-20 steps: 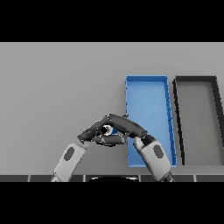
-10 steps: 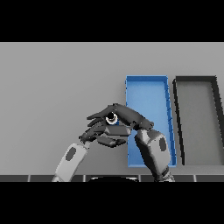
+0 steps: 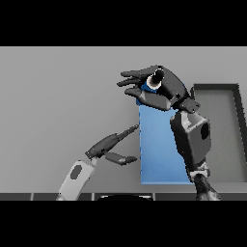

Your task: Pick up the blue pipe and place it into the blue bin.

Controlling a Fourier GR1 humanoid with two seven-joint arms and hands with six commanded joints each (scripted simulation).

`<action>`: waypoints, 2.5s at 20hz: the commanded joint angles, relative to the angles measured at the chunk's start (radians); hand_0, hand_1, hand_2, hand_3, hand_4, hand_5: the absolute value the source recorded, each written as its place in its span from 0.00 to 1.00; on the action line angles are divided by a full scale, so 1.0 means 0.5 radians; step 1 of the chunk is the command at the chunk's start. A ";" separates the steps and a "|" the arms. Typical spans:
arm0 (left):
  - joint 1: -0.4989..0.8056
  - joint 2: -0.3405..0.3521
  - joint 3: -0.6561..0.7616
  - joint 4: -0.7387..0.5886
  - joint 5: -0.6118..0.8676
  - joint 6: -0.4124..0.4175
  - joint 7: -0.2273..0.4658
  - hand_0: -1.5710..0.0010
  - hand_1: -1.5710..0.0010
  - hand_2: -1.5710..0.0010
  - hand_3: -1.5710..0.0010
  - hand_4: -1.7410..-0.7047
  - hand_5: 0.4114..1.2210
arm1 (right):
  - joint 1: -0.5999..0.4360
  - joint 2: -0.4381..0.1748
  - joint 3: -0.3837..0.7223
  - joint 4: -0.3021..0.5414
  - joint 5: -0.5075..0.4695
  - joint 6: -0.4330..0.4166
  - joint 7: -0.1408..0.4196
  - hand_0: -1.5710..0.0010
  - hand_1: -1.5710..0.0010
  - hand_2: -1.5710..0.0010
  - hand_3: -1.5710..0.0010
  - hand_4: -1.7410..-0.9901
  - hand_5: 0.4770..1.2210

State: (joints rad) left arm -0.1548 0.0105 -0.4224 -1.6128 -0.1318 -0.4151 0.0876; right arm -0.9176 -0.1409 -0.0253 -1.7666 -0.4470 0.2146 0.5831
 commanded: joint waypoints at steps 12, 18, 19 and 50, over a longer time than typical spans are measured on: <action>-0.010 0.044 0.045 0.006 -0.001 0.009 -0.001 1.00 1.00 1.00 1.00 0.77 0.06 | 0.554 -0.270 -0.135 0.193 0.394 -0.085 0.053 0.00 0.00 0.00 0.00 0.32 1.00; -0.046 0.059 0.073 0.044 -0.029 0.039 -0.027 1.00 1.00 1.00 1.00 0.78 0.07 | 0.920 -0.479 0.130 0.277 0.382 -0.440 0.053 0.00 0.00 0.00 0.00 0.32 1.00; -0.046 0.050 0.066 0.021 -0.014 0.033 -0.024 1.00 1.00 1.00 1.00 0.78 0.07 | 0.942 -0.542 0.188 0.321 0.324 -0.520 0.053 0.00 0.00 0.00 0.00 0.32 1.00; -0.036 0.031 0.044 0.039 -0.061 0.070 -0.031 1.00 1.00 1.00 1.00 0.78 0.10 | 0.314 -1.694 2.163 0.552 -0.842 -1.115 0.048 0.99 0.99 0.99 1.00 0.87 0.32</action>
State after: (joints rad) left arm -0.1736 0.0256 -0.4003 -1.5937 -0.1622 -0.3797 0.0729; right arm -0.7607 -0.9878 1.0561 -1.4908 -0.8680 -0.3430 0.6081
